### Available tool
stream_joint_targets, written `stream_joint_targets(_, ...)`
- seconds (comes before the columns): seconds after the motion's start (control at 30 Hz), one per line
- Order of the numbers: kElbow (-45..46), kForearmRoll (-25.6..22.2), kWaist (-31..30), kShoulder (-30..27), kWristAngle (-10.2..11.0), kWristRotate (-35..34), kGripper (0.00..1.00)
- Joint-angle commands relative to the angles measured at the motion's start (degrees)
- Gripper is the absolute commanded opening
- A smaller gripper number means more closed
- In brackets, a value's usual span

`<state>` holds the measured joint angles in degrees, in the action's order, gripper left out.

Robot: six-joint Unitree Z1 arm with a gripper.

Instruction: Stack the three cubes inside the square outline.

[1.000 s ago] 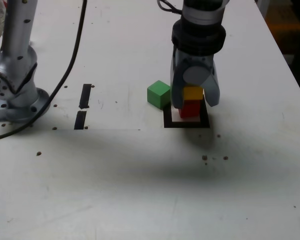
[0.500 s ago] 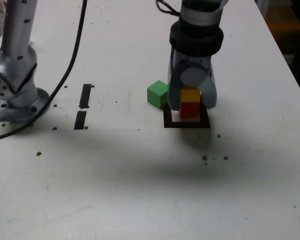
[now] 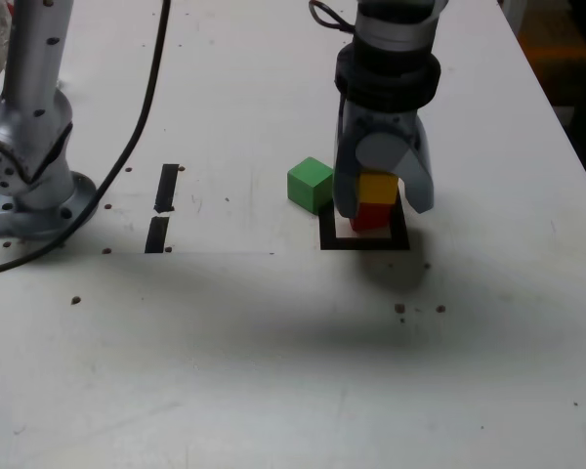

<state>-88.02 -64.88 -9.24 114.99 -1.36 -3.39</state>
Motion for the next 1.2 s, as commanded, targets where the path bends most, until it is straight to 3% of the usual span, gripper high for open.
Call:
stream_joint_targets(0.0, -0.02, 0.15, 0.09, -0.50, 0.34, 0.02, 0.68)
stream_joint_targets(0.17, 0.22, -0.44, 0.10, -1.45, 1.08, 0.01, 0.75)
stream_joint_targets(0.33, -0.10, -1.33, 0.10, -3.41, 2.57, -0.13, 0.76)
stream_joint_targets(0.53, -0.11, -4.75, 0.28, -9.04, 5.44, -1.30, 0.76)
stream_joint_targets(0.77, 2.85, -8.01, 1.24, -15.85, 6.88, -2.45, 0.76)
stream_joint_targets(0.93, 7.38, -8.62, 1.89, -19.30, 6.06, -2.83, 0.76)
stream_joint_targets(1.17, 16.45, -6.83, 1.93, -21.99, 2.61, -2.77, 0.76)
